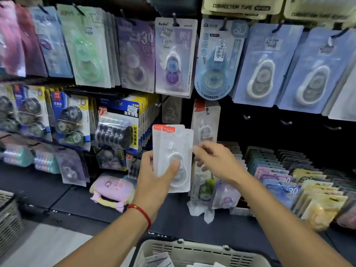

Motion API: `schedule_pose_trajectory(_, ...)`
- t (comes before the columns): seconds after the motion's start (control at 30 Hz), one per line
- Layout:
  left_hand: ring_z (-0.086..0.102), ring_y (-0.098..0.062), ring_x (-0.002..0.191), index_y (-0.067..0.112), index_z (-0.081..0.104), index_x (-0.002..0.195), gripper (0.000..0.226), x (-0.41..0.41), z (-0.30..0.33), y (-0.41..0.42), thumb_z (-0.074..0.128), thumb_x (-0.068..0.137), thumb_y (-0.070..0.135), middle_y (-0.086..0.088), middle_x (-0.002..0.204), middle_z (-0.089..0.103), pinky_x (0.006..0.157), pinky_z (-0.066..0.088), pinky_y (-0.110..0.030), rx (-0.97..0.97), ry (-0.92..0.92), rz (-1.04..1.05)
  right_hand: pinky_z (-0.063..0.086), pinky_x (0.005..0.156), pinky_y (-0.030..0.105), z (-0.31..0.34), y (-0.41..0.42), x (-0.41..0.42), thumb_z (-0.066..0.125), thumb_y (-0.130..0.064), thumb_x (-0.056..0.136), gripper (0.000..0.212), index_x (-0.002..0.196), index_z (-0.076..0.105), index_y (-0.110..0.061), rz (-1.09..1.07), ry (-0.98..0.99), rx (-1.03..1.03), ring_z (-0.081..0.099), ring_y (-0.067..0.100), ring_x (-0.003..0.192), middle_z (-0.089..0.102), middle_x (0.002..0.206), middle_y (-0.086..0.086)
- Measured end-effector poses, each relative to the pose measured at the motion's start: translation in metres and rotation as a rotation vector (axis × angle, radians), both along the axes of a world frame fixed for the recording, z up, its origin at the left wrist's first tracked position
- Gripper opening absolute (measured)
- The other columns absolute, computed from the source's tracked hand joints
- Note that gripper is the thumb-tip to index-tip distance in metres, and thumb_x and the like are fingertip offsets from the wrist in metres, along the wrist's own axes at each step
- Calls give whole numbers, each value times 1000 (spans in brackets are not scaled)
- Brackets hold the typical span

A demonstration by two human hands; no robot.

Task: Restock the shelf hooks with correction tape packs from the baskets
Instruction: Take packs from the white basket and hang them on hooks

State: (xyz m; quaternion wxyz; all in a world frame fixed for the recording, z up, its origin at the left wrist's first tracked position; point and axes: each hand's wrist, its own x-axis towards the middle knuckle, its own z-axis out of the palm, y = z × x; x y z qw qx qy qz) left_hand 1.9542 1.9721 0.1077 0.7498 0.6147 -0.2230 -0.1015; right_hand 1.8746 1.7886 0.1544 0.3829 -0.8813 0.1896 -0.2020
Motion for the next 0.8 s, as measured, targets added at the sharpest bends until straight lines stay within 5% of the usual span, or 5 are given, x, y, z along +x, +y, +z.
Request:
schedule_pose_trajectory(0.23, 76, -12, 102, 35, 58, 115, 64, -2, 3, 2, 91, 65, 56, 7, 111, 78, 78, 59, -21, -89, -2, -57, 64, 79, 41, -4, 23, -23, 77, -54, 76, 39, 105, 69, -29, 194, -85, 132, 73, 20, 87, 77, 96, -6)
schedule_pose_trajectory(0.37, 75, -16, 106, 41, 59, 116, 58, -3, 3, 2, 92, 69, 49, 4, 113, 78, 85, 62, -37, -64, 8, -93, 58, 72, 22, -3, 19, -25, 73, -31, 79, 33, 111, 66, -28, 109, -235, 290, 76, 10, 92, 79, 101, -13)
schedule_pose_trajectory(0.5, 72, -5, 100, 49, 58, 110, 47, 5, -4, 3, 84, 87, 18, 18, 105, 74, 84, 54, -27, 17, -53, 17, 57, 69, 31, 2, 9, -24, 68, -25, 94, 19, 111, 59, -23, -68, -353, 366, 77, 17, 87, 79, 96, -5)
schedule_pose_trajectory(0.67, 72, -1, 96, 49, 57, 111, 49, 10, -4, 7, 81, 89, 12, 19, 104, 74, 80, 53, -21, 35, -73, 44, 50, 54, 14, 4, 3, -22, 66, -22, 100, 11, 109, 60, -20, -119, -411, 376, 73, 5, 70, 80, 84, -7)
schedule_pose_trajectory(0.8, 72, -1, 94, 46, 57, 112, 48, 10, 1, 8, 80, 88, 12, 17, 104, 73, 79, 53, -22, 9, -79, 79, 52, 58, 20, 2, 9, -19, 69, -26, 97, 13, 108, 63, -22, -148, -459, 388, 76, 8, 76, 80, 87, -6)
